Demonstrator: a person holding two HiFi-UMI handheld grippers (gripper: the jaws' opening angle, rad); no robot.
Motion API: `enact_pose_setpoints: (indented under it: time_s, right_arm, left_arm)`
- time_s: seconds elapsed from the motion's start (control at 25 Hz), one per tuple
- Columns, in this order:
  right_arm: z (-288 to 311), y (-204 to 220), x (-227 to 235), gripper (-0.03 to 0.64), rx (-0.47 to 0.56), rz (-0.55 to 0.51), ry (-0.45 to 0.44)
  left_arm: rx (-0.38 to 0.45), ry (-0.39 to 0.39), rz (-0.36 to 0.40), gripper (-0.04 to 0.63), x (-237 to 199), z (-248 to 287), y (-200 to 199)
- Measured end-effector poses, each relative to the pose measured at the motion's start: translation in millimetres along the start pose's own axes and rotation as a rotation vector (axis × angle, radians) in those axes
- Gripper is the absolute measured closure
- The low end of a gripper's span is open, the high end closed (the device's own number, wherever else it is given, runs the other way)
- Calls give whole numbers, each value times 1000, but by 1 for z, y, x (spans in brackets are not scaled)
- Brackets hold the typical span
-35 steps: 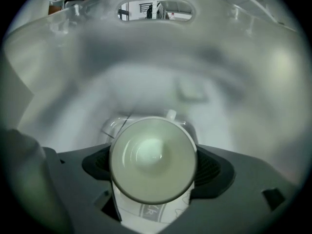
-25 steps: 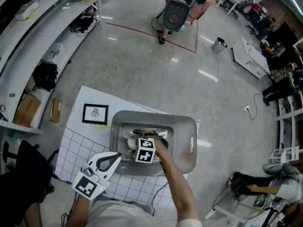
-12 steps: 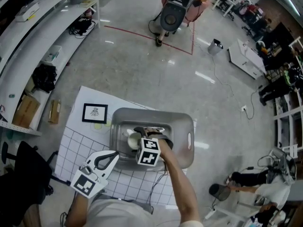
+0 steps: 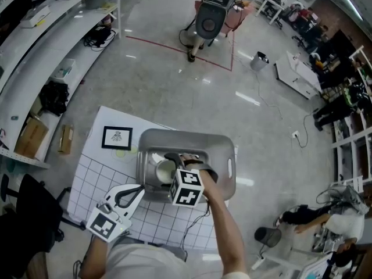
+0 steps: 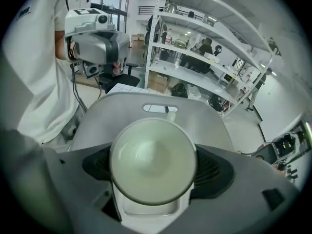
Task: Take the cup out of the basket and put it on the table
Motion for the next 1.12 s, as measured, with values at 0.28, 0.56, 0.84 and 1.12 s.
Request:
enact_pose_setpoints:
  time_s: [0.28, 0.56, 0.84, 1.12]
  right_arm:
    - [-41, -16, -11, 169, 18, -27, 38]
    - [-70, -44, -26, 169, 55, -71, 70]
    - [-85, -68, -40, 169, 93, -121, 88]
    - [-93, -106, -54, 169, 134, -156, 99]
  left_arm:
    - [19, -10, -3, 586, 6, -18, 1]
    - [31, -22, 5, 586, 11, -35, 5]
    - [36, -56, -10, 586, 10, -58, 16]
    - [57, -115, -45, 586, 5, -87, 28]
Point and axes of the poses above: the fingertips, and each gripper's own axes: z forward along the fingers, x to its right, y out of its underside, the point moved 7 cm from there along -z, backward along the fingers, and after that the axes turned 14 degrees about -x, right-handed, at the moved point
